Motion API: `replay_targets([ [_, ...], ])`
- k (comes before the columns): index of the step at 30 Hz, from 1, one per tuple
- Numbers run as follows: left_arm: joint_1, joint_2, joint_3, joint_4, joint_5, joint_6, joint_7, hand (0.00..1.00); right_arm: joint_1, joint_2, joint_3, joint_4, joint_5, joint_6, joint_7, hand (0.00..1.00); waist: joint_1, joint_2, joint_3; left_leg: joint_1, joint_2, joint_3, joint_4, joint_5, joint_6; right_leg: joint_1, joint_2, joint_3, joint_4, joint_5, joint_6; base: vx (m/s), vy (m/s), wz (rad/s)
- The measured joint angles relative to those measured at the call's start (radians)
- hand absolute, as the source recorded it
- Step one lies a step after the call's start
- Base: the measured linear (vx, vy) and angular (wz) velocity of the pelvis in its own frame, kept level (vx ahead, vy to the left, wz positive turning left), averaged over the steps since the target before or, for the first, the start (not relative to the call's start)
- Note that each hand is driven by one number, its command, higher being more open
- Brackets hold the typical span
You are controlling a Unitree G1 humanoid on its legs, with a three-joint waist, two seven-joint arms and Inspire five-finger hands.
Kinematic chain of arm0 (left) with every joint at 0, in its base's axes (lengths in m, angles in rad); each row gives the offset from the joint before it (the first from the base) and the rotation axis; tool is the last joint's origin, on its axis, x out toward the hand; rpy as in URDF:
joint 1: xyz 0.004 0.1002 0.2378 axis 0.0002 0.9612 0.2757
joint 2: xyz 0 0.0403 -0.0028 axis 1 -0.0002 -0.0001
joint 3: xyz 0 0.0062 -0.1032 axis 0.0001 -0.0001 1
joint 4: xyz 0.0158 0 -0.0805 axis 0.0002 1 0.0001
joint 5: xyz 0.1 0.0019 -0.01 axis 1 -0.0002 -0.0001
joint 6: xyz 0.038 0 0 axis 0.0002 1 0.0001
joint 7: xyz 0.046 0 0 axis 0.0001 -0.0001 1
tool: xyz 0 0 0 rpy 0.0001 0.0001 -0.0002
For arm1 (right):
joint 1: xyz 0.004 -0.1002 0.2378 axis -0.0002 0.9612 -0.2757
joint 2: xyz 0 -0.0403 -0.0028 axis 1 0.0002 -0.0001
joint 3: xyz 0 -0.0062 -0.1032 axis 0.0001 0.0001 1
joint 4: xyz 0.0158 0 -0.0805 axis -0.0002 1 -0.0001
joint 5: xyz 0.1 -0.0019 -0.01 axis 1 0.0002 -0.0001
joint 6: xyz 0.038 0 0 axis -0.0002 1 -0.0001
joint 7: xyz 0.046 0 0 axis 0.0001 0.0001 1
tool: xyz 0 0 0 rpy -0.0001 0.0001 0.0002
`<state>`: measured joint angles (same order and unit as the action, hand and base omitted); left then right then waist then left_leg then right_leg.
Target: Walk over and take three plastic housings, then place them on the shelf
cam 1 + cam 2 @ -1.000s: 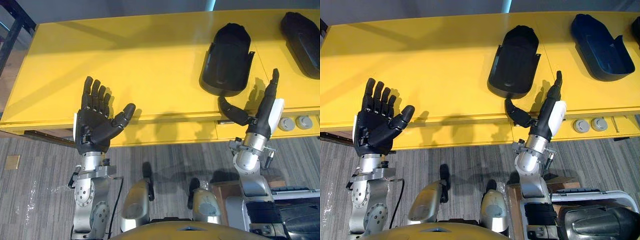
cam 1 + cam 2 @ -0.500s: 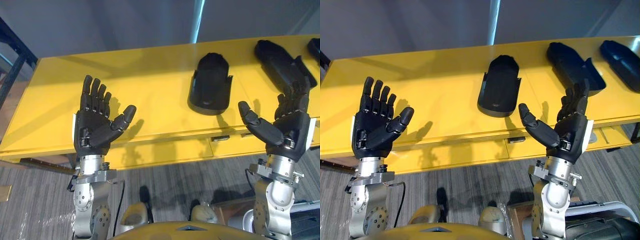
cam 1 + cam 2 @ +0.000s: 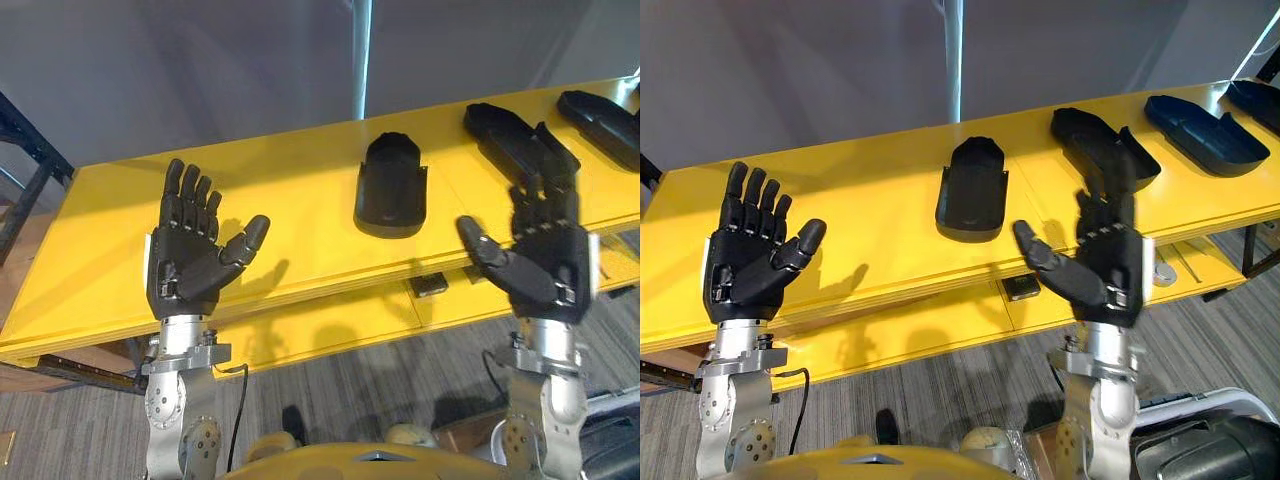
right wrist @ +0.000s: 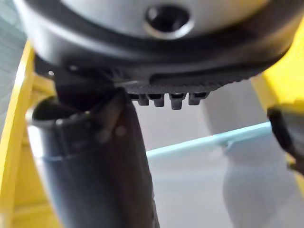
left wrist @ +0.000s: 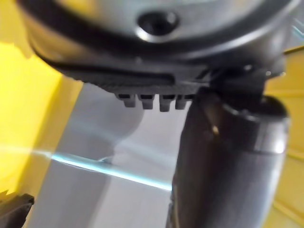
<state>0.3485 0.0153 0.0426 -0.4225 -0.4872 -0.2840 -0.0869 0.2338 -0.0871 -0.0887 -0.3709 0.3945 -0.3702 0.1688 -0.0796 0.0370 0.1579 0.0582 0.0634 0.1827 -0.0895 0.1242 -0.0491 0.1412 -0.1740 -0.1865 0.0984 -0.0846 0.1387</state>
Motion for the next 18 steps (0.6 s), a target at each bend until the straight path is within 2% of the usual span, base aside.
replay_targets([
  [6,0.003,0.004,-0.003,0.000,0.032,0.015,0.022,1.00,-0.113,-0.002,0.132,0.042,-0.038,0.078,-0.031,1.00,0.057,-0.018,-0.026,-0.019,-0.009,-0.062,0.000,0.018,0.004,0.023,-0.001,-0.061,-0.013,0.003,-0.002,-0.02,0.000,0.32],
  [11,0.006,0.004,0.020,0.000,0.031,0.043,0.024,1.00,-0.188,-0.022,0.176,0.158,-0.033,0.129,-0.075,1.00,0.080,-0.018,-0.027,-0.039,-0.020,-0.110,-0.001,0.033,0.014,0.034,-0.003,-0.113,-0.015,0.003,-0.002,-0.05,0.004,0.30],
  [16,0.010,0.004,0.021,0.000,0.031,0.063,0.009,1.00,-0.277,-0.027,0.216,0.302,-0.026,0.201,-0.158,1.00,0.107,-0.019,-0.028,-0.051,-0.018,-0.133,-0.001,0.044,0.014,0.035,0.002,-0.136,-0.014,0.002,-0.004,-0.04,-0.007,0.15],
  [18,0.016,0.004,0.024,0.002,0.030,0.071,0.000,1.00,-0.289,-0.021,0.244,0.352,-0.027,0.231,-0.220,1.00,0.113,-0.019,-0.028,-0.054,-0.019,-0.138,-0.001,0.046,0.013,0.035,0.003,-0.138,-0.014,0.000,-0.007,-0.02,-0.006,0.07],
])
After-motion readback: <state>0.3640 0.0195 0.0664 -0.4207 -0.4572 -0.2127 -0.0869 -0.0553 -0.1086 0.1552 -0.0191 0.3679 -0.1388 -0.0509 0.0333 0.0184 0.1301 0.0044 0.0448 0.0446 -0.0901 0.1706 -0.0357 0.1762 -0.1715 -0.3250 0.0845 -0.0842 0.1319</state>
